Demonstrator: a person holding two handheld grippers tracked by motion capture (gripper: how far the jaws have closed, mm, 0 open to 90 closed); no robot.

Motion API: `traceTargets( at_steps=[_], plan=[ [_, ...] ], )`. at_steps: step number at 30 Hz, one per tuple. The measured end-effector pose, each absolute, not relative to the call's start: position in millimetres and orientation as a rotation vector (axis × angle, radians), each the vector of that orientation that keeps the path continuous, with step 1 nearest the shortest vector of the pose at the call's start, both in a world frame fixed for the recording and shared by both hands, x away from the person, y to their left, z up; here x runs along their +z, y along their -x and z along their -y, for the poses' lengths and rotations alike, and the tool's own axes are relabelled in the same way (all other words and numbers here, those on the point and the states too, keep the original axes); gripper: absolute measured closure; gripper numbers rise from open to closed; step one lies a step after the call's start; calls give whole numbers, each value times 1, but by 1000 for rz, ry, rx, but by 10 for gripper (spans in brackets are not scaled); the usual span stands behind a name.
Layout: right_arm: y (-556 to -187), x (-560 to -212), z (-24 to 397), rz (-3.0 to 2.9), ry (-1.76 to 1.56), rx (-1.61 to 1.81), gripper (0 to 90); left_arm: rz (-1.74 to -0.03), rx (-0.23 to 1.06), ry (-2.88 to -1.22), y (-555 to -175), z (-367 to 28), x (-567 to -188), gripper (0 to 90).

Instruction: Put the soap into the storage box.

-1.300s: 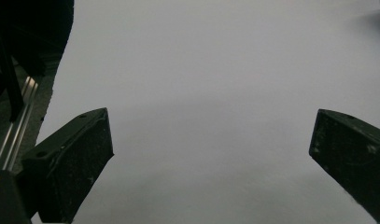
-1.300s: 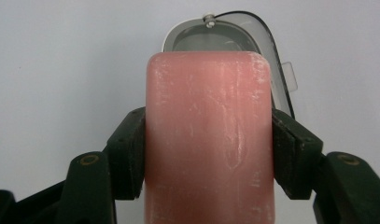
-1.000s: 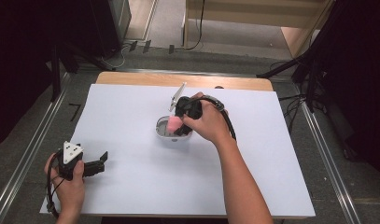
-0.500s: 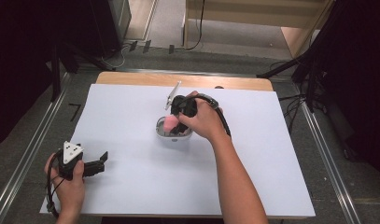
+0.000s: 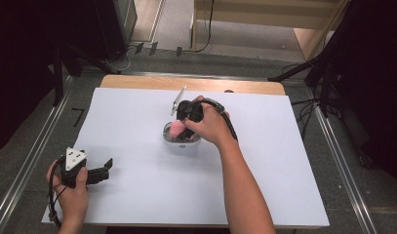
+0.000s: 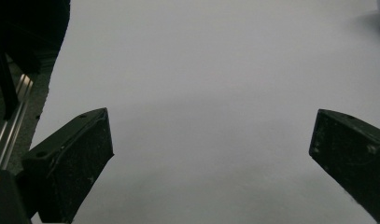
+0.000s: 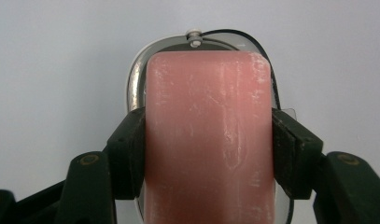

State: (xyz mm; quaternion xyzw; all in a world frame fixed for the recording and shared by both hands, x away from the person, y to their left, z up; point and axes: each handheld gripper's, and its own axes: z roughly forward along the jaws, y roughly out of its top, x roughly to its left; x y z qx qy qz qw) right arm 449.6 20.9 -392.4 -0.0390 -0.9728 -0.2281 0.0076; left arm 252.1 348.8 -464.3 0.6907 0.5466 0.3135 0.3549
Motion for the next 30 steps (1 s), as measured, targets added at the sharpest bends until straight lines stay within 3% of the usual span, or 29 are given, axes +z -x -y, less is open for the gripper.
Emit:
traceTargets(
  at_steps=[20, 24, 30],
  plan=[
    [-451, -398, -19, 3033, 132, -687, 388, -1417, 810, -1785, -252, -349, -464, 1],
    [-451, -393, -15, 3028, 152, -736, 324, -1416, 809, -1786, -253, -349, -464, 1],
    [-450, -386, -3, 3028, 198, -770, 313, -1418, 809, -1785, -253, -349, -464, 0]
  ],
)
